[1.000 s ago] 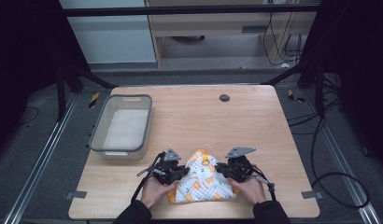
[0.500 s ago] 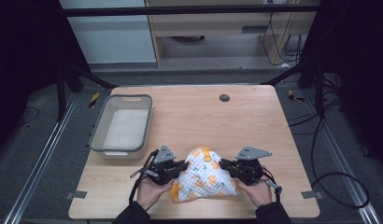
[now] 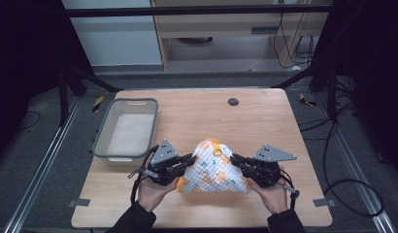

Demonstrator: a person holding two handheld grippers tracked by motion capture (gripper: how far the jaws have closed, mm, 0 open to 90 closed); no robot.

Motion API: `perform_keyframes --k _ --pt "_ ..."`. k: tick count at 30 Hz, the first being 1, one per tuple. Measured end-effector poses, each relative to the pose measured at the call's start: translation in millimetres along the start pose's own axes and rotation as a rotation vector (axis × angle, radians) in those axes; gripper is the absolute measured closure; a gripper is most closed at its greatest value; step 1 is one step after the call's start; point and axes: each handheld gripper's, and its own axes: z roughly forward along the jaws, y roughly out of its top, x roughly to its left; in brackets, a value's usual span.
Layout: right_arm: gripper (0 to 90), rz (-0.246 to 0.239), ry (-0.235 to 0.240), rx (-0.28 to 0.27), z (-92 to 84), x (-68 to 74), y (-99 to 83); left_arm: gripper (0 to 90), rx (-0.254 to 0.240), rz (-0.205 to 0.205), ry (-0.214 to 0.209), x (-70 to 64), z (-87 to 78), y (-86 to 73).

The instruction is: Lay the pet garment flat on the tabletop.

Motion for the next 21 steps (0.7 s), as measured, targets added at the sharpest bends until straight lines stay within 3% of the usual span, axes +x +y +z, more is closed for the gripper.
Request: perform_keyframes --k 6,7,9,11,12,13,14,15,20,21 --pt "83.7 0.007 -0.026 -0.055 5.0 -6.3 13.4 83.7 -0.04 -0.003 0.026 8.9 2.6 18.1" --pt "83.5 0.018 -0.05 -0.07 13.9 -13.5 18.9 83.6 -0.057 -0.021 0.043 17.6 9.0 25.6" --pt "83.3 0.04 -0.085 -0.072 27.9 -22.9 22.4 83.6 -0.068 -0.034 0.055 22.6 13.9 28.6" --pt "81.6 0.058 -0.129 -0.065 45.8 -33.7 23.9 82.3 -0.088 -0.052 0.124 39.9 35.8 33.6" --pt "81.6 0.058 -0.129 -0.065 45.8 -33.7 23.9 80.3 -0.088 -0.052 0.124 39.9 35.8 33.6" --pt "76.0 0.071 -0.19 -0.042 64.2 -44.1 22.7 73.9 -0.102 -0.114 0.185 54.3 51.6 31.6" --pt "76.0 0.071 -0.19 -0.042 64.2 -44.1 22.7 63.9 -0.102 -0.114 0.185 54.3 51.6 31.6" --pt "72.3 0.08 -0.246 -0.012 78.8 -53.8 18.2 56.6 -0.079 -0.125 0.262 64.4 62.5 27.2" --pt "66.0 0.046 -0.277 0.003 78.9 -59.3 11.4 45.4 -0.067 -0.135 0.261 71.4 59.5 13.8" --pt "63.6 0.037 -0.274 0.0 70.9 -60.4 8.4 44.1 -0.067 -0.121 0.257 70.8 53.0 7.7"
